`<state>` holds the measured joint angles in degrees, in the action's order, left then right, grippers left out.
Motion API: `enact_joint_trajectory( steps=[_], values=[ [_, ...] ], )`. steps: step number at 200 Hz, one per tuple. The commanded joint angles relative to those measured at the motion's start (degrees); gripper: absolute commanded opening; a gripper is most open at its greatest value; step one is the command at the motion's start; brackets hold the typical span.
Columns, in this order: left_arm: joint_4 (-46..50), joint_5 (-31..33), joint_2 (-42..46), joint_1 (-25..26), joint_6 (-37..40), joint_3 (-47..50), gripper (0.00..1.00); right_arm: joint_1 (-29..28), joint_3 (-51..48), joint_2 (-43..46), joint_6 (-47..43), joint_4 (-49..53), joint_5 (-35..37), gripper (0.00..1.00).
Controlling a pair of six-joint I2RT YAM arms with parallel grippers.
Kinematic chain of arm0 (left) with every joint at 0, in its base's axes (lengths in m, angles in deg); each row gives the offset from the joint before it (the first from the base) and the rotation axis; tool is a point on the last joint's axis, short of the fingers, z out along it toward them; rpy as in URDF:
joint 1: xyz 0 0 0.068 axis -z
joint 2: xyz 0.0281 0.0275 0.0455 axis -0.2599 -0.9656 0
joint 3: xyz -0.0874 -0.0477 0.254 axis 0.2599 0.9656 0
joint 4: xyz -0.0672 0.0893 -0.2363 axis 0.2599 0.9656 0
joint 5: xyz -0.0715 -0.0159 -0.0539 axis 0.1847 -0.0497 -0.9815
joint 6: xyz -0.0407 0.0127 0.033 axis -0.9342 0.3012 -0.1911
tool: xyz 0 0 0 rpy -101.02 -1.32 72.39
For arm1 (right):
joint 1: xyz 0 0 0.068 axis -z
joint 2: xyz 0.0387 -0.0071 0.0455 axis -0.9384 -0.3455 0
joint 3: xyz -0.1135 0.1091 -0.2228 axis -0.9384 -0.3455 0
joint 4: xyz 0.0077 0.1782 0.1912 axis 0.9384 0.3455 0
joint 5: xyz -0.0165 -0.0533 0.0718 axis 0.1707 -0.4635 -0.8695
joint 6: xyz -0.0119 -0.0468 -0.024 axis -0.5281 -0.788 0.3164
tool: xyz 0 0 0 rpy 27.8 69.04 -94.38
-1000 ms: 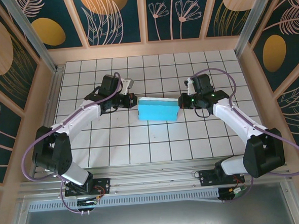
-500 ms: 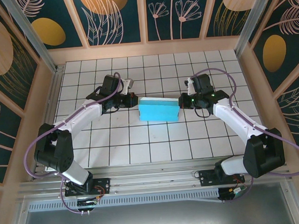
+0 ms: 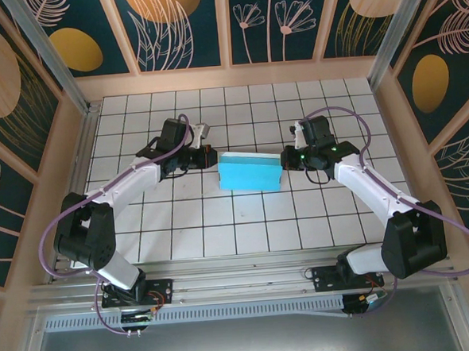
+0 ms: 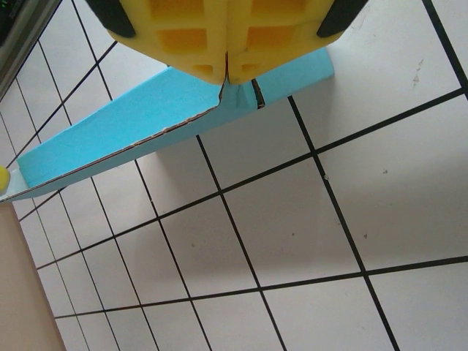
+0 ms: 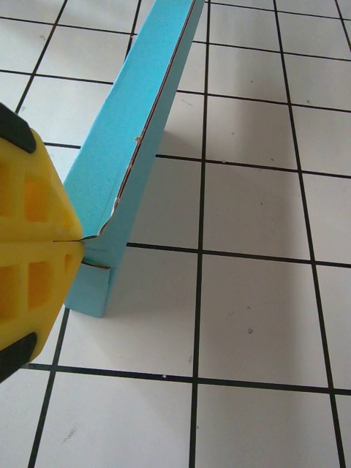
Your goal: Fold the paper box
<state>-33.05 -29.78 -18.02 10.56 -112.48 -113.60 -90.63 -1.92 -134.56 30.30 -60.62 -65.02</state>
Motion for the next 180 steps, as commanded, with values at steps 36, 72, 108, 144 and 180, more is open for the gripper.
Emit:
enact_joint_trajectory(
  steps=[36, 72, 108, 144, 180],
  values=[
    [0.3, -2.9, 0.5, 0.4, -2.2, 5.0, 0.03, -1.2, 0.4, -0.4, 0.3, -0.2, 0.0, 0.0],
    [-0.5, -2.6, 1.9, 0.5, -2.3, 7.5, 0.03, -2.0, -1.1, 0.5, 1.0, -0.8, 0.5, 0.0],
    [-1.1, -2.6, 2.1, 1.2, -2.1, 9.8, 0.03, -2.3, -3.1, 1.9, 1.7, -1.3, 0.8, 0.01],
    [-0.9, -2.1, 2.4, 2.3, -1.5, 11.1, 0.02, -2.9, -5.6, 3.5, 2.9, -2.3, 1.1, 0.05],
    [2.2, 0.7, 1.4, 4.1, 1.4, 10.8, 0.01, -3.2, -5.6, 4.5, 3.1, -1.8, 2.0, 0.05]
  ],
)
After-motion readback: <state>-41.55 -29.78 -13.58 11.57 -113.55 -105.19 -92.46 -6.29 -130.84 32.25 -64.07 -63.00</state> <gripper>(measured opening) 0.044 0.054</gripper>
